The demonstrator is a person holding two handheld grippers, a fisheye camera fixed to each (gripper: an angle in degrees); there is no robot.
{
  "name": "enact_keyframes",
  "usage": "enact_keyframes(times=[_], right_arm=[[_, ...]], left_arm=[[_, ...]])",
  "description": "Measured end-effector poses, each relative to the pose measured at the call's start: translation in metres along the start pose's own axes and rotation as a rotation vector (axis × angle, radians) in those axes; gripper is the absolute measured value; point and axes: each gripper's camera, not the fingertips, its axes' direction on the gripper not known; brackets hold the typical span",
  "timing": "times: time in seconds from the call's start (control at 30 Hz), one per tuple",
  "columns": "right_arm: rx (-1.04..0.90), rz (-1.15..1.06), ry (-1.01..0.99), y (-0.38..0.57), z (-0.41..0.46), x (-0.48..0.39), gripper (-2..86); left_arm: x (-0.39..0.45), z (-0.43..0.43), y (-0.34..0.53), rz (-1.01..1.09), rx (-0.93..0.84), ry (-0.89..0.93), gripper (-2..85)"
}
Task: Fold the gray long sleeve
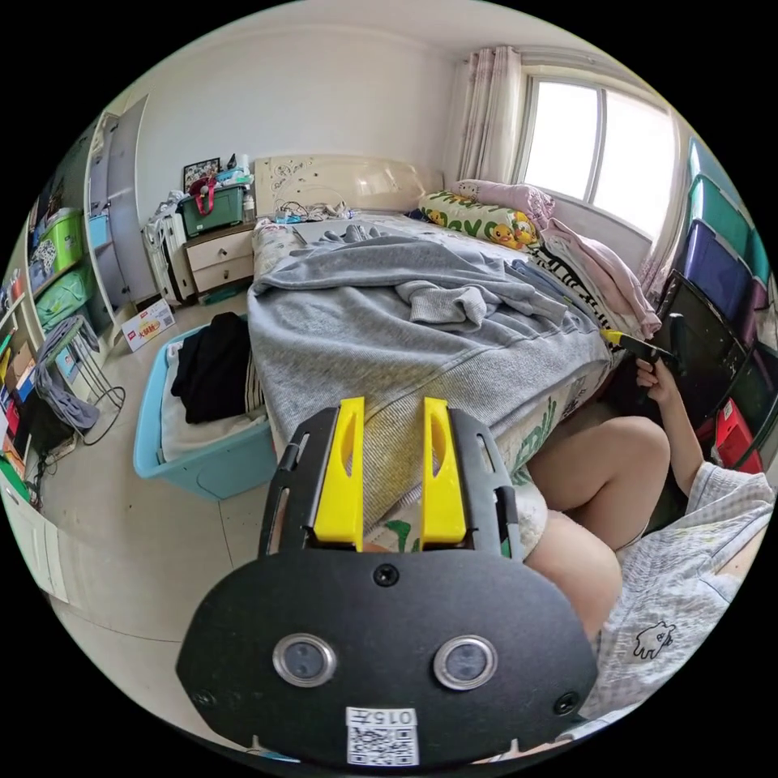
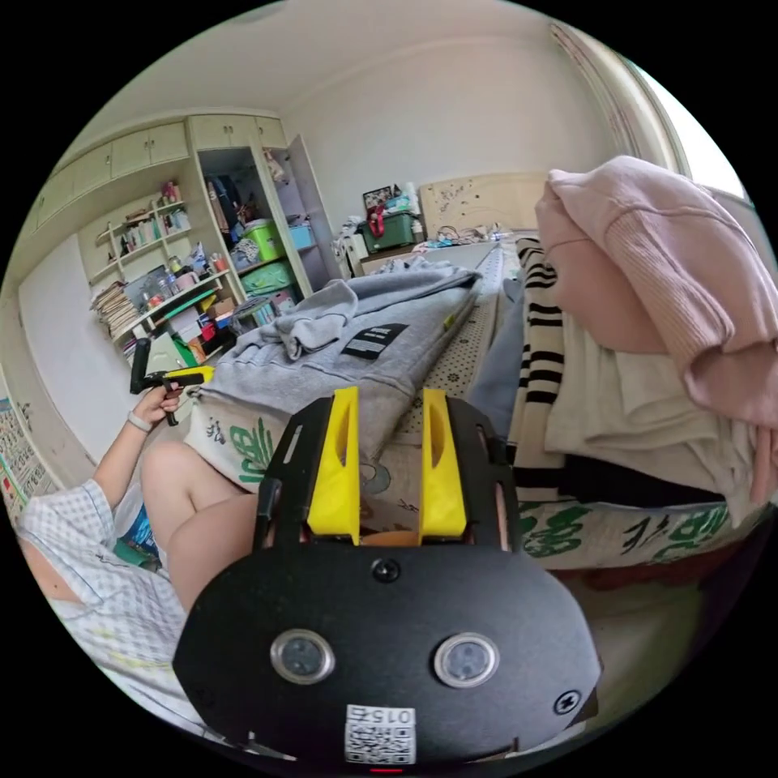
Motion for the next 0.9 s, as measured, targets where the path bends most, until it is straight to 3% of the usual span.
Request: enact_keyframes(times=[0.2,0.9], right_arm=[[-0.074,-0.105,0.145,-0.001,0.029,-0.016,9.7],[-0.058,-0.165,0.202,0.003,0.037,-0.028,8.6]], left_arm=[[0.004,-0.001,-0.005,-0.039,-0.031,-0.028,10.9],[0.034,-0.017,-0.045,-0.116,-0.211,-0.21,10.0]])
